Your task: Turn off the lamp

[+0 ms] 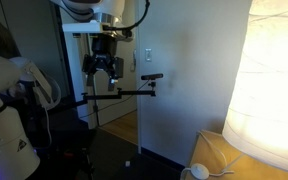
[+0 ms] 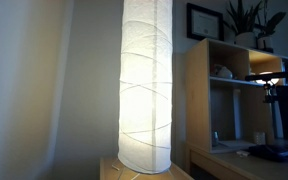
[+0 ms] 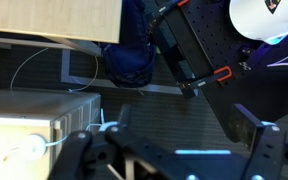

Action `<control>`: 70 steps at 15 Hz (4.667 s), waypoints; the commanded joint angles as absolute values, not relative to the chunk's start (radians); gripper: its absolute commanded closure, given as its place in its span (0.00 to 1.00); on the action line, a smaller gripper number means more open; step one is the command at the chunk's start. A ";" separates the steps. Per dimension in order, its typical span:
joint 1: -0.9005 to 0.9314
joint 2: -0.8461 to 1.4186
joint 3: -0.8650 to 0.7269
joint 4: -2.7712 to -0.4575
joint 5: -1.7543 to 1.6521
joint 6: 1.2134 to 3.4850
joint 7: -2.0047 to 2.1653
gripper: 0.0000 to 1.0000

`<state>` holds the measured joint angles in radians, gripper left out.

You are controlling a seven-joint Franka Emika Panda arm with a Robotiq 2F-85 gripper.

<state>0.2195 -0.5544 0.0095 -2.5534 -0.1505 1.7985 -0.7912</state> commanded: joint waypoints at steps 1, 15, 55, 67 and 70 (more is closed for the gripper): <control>0.220 -0.492 0.042 -2.500 -0.155 1.825 -0.727 0.00; 0.221 -0.438 0.040 -2.516 -0.149 1.832 -0.757 0.00; 0.088 0.076 0.068 -2.254 -0.303 2.275 -0.209 0.00; 0.063 0.102 0.073 -2.255 0.097 2.294 -0.350 0.00; 0.066 0.105 0.082 -2.257 0.086 2.321 -0.377 0.00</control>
<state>0.0708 0.1002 0.0673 -2.2582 0.0779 2.2977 -0.3360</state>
